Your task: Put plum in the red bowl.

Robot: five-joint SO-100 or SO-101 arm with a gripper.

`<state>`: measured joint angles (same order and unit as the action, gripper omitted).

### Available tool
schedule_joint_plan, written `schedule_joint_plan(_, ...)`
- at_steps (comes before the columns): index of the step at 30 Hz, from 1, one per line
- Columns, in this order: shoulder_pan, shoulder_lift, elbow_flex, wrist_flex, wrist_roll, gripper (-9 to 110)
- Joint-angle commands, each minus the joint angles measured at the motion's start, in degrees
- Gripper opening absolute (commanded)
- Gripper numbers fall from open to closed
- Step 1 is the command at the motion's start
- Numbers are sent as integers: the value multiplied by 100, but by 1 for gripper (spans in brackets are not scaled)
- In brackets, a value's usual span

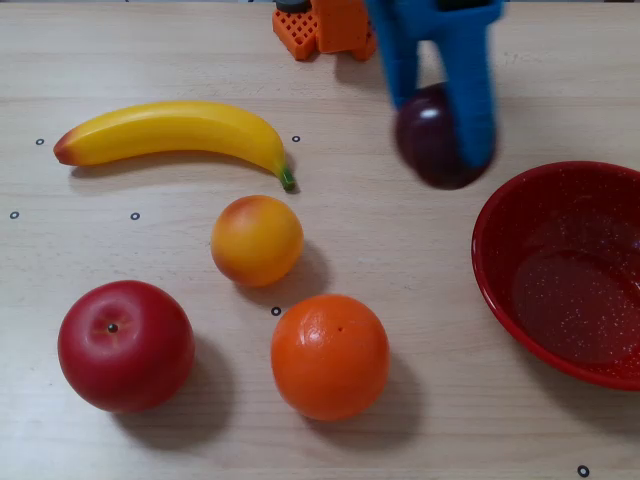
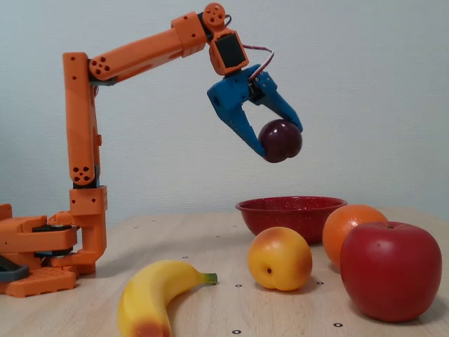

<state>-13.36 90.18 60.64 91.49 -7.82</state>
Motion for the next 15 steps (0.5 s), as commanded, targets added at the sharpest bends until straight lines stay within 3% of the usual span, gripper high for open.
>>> schedule_joint_plan(1, -360, 105, -756, 9, 185, 0)
schedule_joint_plan(15, -1477, -1494, -1898, 237, -44, 0)
